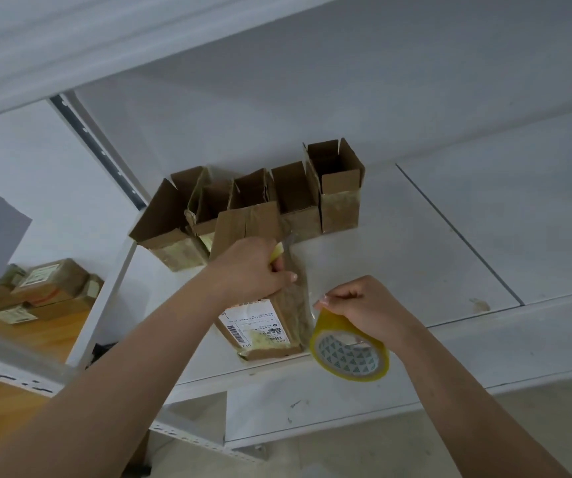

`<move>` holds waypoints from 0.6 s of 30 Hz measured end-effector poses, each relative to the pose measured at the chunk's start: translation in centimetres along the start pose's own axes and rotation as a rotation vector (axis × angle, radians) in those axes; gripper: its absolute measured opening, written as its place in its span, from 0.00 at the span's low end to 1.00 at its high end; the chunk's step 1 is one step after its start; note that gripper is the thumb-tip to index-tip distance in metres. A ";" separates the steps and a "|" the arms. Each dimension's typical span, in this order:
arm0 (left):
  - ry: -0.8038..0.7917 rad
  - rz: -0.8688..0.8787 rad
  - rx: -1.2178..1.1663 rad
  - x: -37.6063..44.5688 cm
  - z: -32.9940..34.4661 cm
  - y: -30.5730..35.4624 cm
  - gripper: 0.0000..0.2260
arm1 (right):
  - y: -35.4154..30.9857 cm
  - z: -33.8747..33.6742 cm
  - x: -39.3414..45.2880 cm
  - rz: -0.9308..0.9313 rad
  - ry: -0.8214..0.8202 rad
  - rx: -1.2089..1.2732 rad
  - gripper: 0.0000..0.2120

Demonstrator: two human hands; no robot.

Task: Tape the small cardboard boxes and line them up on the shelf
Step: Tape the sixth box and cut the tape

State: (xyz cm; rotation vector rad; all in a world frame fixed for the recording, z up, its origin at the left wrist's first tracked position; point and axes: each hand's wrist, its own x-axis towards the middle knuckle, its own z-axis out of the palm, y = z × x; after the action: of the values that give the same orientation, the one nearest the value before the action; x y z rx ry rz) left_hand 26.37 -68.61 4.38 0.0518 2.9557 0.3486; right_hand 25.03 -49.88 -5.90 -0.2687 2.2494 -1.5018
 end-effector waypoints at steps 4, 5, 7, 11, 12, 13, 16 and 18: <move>-0.006 -0.030 -0.005 -0.2 -0.1 -0.2 0.10 | 1.7 0.0 -0.1 0.100 -0.006 -0.038 0.06; -0.010 -0.035 0.012 -0.3 -0.1 0.0 0.09 | 2.0 -0.2 -0.1 0.112 -0.003 -0.038 0.06; 0.001 -0.057 0.086 -0.2 0.2 0.7 0.10 | 2.3 -0.7 -0.2 0.111 0.018 -0.015 0.06; 0.032 -0.078 0.277 -0.1 1.0 1.7 0.17 | 1.4 -2.0 -0.4 -0.003 0.107 0.030 0.06; 0.016 -0.085 0.289 0.0 1.0 1.6 0.18 | 1.1 -2.3 -0.6 -0.040 0.126 0.043 0.06; -0.005 -0.086 0.273 -0.1 0.8 1.5 0.19 | 0.8 -2.7 -0.8 -0.077 0.144 0.066 0.07; 0.132 -0.087 -0.012 -0.4 0.2 1.5 0.23 | -0.5 -3.8 -1.5 -0.188 0.170 0.131 0.08; 0.318 -0.061 -0.330 -0.8 0.1 2.6 0.29 | -1.4 -4.2 -1.8 -0.254 0.187 0.158 0.08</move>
State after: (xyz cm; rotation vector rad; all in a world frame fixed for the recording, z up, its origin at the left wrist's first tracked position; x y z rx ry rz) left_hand 27.21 -66.12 5.03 -0.1470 3.1496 0.9074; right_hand 24.65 -46.23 -2.83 -0.3930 2.2897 -1.8964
